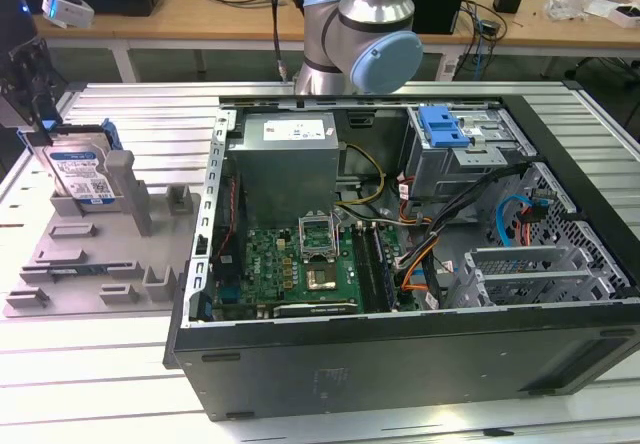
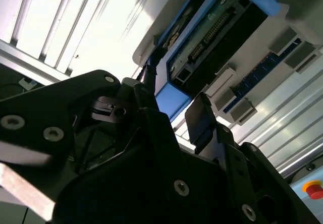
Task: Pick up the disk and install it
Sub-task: 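Pick up the disk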
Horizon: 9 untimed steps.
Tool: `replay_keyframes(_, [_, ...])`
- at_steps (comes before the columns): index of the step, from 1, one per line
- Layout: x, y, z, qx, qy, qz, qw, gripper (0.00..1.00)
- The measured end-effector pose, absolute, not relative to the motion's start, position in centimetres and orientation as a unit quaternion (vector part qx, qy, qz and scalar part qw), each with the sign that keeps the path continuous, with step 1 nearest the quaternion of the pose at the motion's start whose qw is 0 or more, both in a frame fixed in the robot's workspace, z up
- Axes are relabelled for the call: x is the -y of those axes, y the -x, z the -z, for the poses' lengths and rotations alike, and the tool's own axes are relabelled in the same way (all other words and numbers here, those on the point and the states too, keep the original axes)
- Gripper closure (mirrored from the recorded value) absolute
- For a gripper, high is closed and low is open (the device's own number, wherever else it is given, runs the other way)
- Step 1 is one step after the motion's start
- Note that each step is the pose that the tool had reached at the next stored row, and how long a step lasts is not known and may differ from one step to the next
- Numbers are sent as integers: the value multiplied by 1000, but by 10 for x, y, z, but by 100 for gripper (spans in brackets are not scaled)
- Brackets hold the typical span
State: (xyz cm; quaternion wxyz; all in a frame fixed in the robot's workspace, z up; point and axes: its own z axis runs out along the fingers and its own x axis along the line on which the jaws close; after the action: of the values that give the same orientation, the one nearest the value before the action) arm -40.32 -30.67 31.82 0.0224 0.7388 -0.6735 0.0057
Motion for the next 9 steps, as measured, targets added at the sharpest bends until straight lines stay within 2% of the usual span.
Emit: replay_keyframes(9, [308,401,-316,673,-739,-6,22,49])
